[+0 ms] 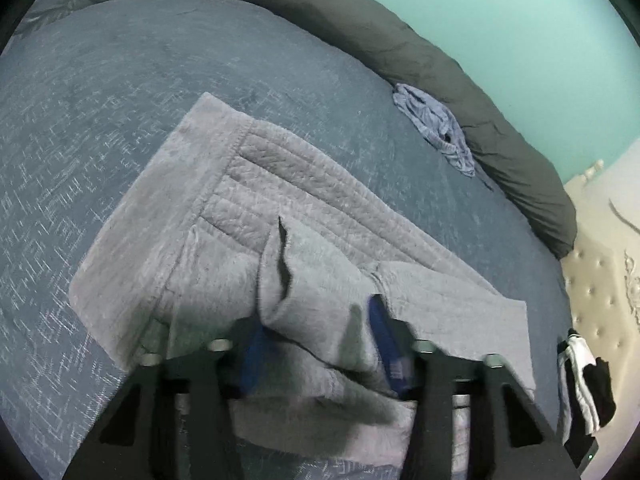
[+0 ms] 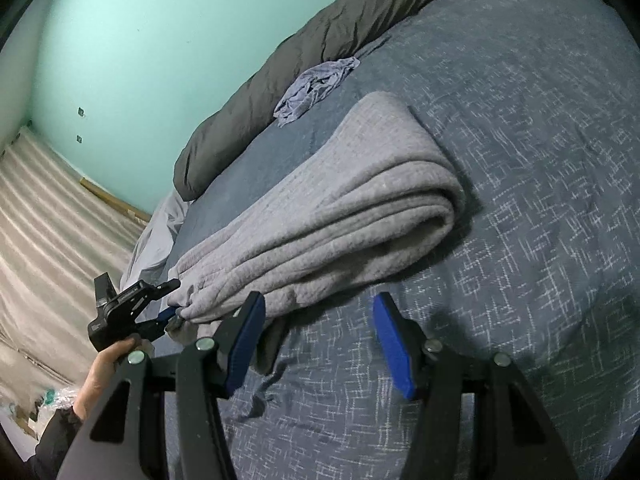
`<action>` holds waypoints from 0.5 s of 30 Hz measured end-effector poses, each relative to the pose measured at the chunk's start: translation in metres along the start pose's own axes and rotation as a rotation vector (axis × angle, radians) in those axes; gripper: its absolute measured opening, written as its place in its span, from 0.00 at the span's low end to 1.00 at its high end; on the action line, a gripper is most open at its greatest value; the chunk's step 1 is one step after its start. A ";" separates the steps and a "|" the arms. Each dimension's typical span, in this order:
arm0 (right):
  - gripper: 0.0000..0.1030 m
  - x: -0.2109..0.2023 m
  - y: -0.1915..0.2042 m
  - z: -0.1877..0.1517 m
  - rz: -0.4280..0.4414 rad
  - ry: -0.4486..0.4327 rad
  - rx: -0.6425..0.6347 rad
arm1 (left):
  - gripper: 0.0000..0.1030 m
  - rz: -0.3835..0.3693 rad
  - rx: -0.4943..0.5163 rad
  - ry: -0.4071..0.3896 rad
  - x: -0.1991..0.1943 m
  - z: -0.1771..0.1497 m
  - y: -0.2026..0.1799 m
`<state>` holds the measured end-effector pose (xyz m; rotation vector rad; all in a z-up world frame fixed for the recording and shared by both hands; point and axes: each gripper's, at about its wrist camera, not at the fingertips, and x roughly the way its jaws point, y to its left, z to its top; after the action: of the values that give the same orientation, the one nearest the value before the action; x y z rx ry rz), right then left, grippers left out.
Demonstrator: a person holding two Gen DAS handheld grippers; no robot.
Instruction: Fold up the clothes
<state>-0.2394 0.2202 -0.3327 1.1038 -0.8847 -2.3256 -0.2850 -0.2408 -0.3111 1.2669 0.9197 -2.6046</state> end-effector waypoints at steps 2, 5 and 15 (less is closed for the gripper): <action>0.56 0.002 -0.002 0.000 -0.002 0.009 0.007 | 0.09 -0.016 0.008 0.005 -0.002 0.001 -0.003; 0.56 0.003 -0.004 0.000 0.000 0.017 0.018 | 0.05 -0.037 0.034 0.006 -0.010 0.005 -0.011; 0.55 -0.001 -0.001 0.001 0.012 0.007 0.019 | 0.05 -0.082 0.085 -0.035 -0.067 0.012 -0.027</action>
<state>-0.2398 0.2222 -0.3325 1.1098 -0.9103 -2.3068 -0.2589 -0.2369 -0.2426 1.2233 0.8820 -2.7468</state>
